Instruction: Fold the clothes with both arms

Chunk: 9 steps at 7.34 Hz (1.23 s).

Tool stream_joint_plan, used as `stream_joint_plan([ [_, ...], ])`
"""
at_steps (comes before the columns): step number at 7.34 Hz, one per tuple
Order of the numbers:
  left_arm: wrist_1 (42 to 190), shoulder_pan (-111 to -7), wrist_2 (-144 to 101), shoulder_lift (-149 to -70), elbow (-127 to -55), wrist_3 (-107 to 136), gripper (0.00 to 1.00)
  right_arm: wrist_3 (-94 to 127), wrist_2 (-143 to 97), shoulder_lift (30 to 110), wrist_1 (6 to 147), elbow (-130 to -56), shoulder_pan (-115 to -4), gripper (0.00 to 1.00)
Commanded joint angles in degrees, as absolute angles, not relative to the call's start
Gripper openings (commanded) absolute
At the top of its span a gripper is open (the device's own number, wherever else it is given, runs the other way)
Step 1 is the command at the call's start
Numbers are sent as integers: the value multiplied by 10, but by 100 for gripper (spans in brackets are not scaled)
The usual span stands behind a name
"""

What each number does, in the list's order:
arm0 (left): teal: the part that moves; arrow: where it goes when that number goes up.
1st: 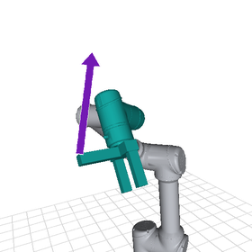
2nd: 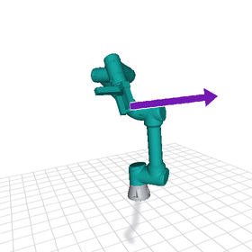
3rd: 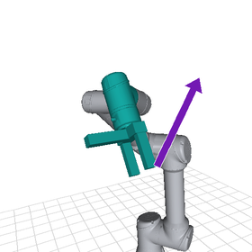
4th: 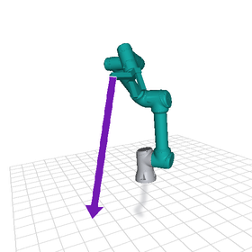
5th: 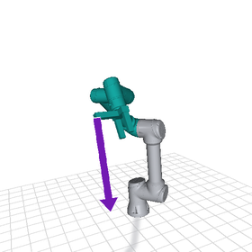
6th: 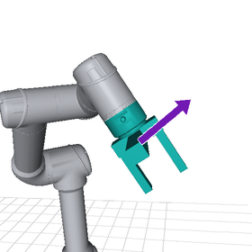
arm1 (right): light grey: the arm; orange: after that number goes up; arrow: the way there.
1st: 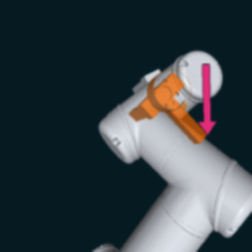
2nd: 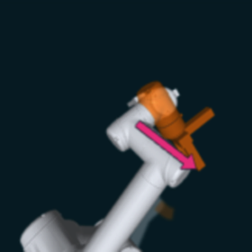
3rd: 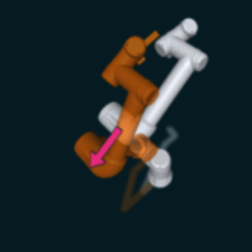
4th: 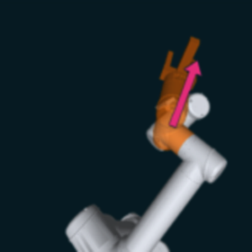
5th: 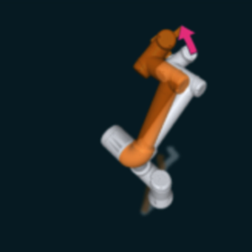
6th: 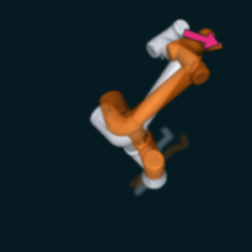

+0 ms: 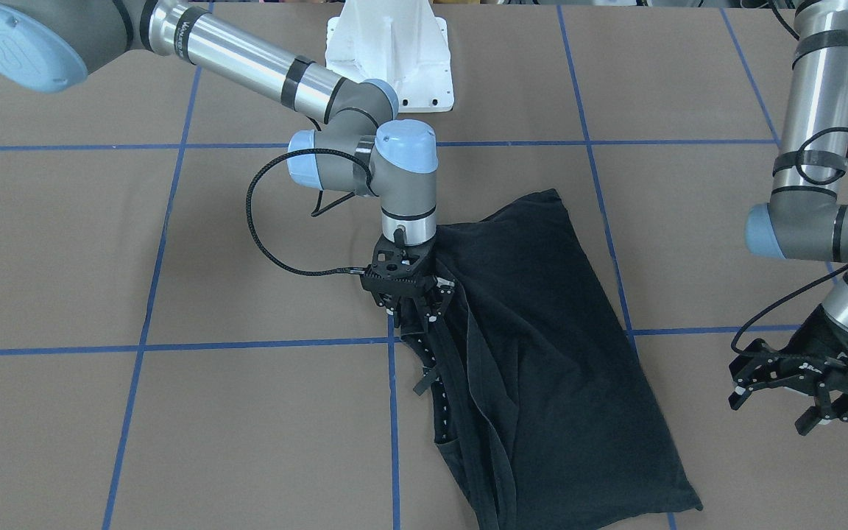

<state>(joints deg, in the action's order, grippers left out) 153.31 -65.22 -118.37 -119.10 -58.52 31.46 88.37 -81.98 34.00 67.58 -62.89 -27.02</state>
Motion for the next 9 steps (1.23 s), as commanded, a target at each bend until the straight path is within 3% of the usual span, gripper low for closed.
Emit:
stream_joint_plan([
  [1, 1534, -652, -1184, -1190, -585, 315, 100, 873, -819, 343, 679, -628, -270, 55],
  [3, 1534, -652, -1184, -1190, -585, 315, 100, 872, -819, 341, 677, -620, -272, 49],
  [5, 1534, -652, -1184, -1190, -585, 315, 100, 873, -820, 337, 678, -620, -273, 0],
  [9, 1534, -652, -1184, -1190, -586, 315, 100, 870, -836, 340, 679, -641, -279, 0],
])
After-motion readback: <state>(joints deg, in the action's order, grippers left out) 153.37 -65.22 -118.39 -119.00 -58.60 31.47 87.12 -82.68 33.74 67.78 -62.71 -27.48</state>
